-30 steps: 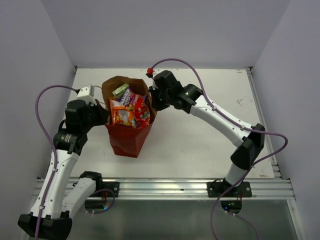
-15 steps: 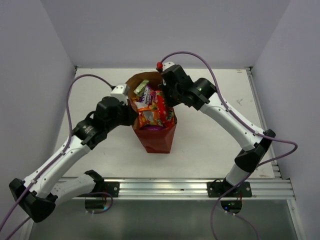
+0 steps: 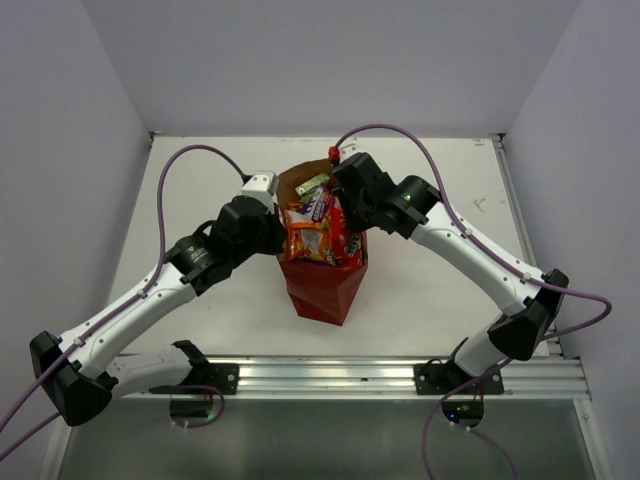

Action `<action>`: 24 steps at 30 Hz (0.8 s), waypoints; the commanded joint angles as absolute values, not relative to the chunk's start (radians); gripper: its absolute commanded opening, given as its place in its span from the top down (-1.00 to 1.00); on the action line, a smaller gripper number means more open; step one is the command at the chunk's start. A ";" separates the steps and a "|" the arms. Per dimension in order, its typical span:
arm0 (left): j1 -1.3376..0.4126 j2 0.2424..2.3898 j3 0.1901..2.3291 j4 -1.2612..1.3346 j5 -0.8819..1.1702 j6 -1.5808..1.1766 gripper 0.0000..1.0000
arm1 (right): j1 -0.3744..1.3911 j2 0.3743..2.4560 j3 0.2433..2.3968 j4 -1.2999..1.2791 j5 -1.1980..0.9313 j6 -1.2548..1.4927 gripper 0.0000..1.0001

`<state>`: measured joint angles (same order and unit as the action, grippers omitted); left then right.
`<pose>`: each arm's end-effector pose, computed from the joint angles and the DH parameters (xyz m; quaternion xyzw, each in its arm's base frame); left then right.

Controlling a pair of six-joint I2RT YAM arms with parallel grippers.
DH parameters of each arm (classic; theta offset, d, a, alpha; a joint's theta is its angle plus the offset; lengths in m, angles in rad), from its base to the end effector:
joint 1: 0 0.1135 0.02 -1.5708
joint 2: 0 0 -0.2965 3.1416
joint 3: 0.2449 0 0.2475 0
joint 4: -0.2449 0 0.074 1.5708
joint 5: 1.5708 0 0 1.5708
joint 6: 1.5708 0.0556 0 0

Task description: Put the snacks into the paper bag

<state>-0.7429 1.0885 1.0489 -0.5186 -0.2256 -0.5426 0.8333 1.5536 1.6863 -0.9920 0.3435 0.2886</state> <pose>0.1804 -0.1488 0.3587 0.0326 0.8701 -0.2100 0.4447 0.2341 0.2298 0.4055 -0.1911 0.9056 0.0469 0.3758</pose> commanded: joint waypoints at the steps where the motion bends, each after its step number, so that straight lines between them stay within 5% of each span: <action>1: -0.753 1.068 1.115 -0.397 -0.262 -0.572 1.00 | 0.842 1.503 1.724 -0.908 0.406 0.285 1.00; 16: -0.784 1.061 1.121 -0.368 -0.287 -0.537 1.00 | 0.813 1.493 1.726 -0.891 0.469 0.272 1.00; 18: -0.784 1.069 1.126 -0.364 -0.293 -0.523 1.00 | 0.813 1.486 1.735 -0.900 0.489 0.265 0.64; 20: -0.787 1.077 1.134 -0.356 -0.295 -0.506 0.70 | 0.815 1.479 1.747 -0.910 0.508 0.262 0.14; 21: -0.787 1.078 1.135 -0.342 -0.293 -0.502 0.50 | 0.815 1.477 1.750 -0.916 0.514 0.262 0.00; 22: -0.787 1.078 1.135 -0.334 -0.290 -0.496 0.03 | 0.813 1.473 1.752 -0.919 0.520 0.262 -0.16; 23: -0.788 1.077 1.135 -0.327 -0.290 -0.492 -0.14 | 0.813 1.471 1.752 -0.920 0.529 0.262 -0.77; 24: -0.787 1.075 1.137 -0.316 -0.291 -0.488 -0.31 | 0.815 1.467 1.752 -0.920 0.532 0.264 -0.83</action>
